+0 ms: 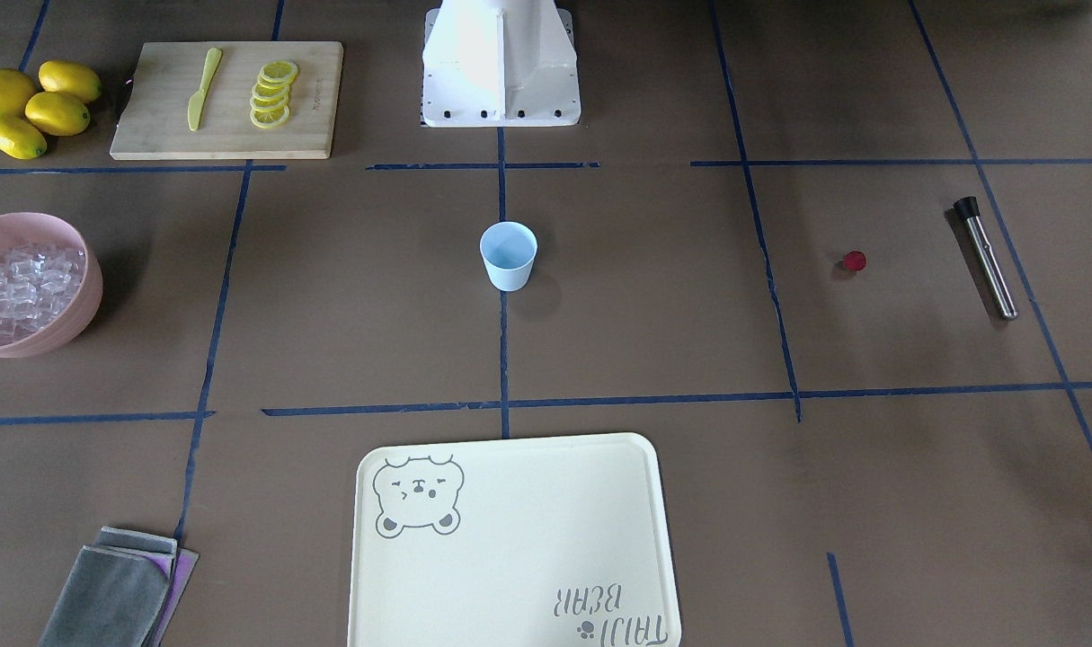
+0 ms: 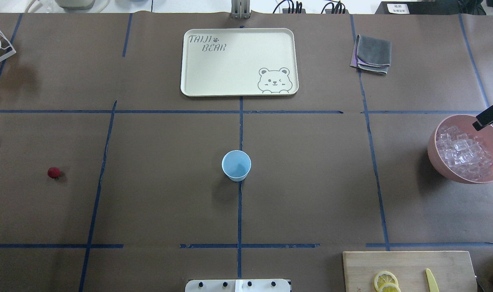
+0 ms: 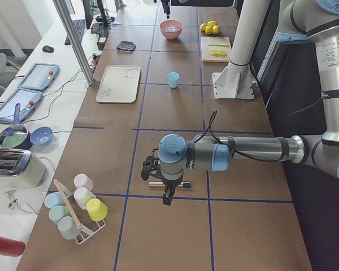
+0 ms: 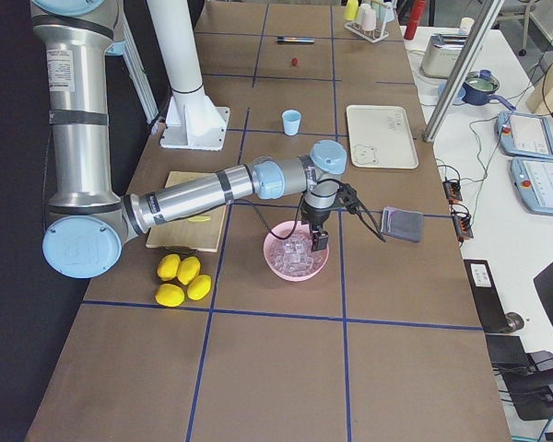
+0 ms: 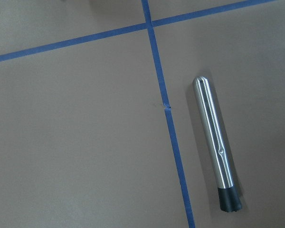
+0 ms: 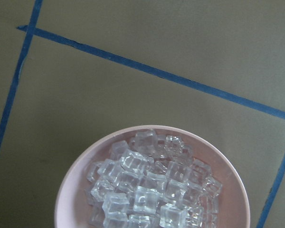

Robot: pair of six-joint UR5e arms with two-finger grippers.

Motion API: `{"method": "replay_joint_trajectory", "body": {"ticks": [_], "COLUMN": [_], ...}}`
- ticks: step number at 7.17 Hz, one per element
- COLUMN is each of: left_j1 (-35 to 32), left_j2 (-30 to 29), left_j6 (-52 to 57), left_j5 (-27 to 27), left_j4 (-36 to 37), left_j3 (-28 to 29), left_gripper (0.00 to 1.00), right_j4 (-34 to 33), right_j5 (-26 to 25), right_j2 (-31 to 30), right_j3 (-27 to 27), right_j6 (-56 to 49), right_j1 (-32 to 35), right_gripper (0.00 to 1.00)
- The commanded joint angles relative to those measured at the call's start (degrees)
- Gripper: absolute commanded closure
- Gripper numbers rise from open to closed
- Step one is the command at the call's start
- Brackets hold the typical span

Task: Mash ice and strawberries in cup
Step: 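Move the right gripper over the pink bowl of ice cubes, then lower the right gripper into the bowl and grasp an ice cube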

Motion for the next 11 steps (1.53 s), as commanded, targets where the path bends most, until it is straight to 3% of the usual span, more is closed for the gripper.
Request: {"method": "replay_joint_trajectory", "body": {"ticks": [1,3,5,8,11], "left_j1": [0.00,0.00,0.00,0.00,0.00], "left_j2": [0.00,0.00,0.00,0.00,0.00], "left_j6": [0.00,0.00,0.00,0.00,0.00], "left_j5": [0.02,0.02,-0.07,-0.07,0.02], "left_j4": [0.04,0.04,0.04,0.04,0.04], "left_j3": [0.07,0.07,0.07,0.07,0.07], "left_gripper": [0.00,0.00,0.00,0.00,0.00], "right_j4": [0.00,1.13,13.48,15.29,15.38], "right_j5": [-0.01,0.08,0.08,-0.97,-0.97], "right_j2": [0.85,2.43,1.47,-1.43,-2.84], "right_j3": [-0.27,-2.29,-6.23,-6.42,-6.95], "right_j6": [2.48,2.65,10.86,11.27,10.83], "right_j1": [-1.67,-2.02,-3.68,-6.41,-6.50], "right_gripper": [0.02,0.04,0.04,0.09,0.25]}}
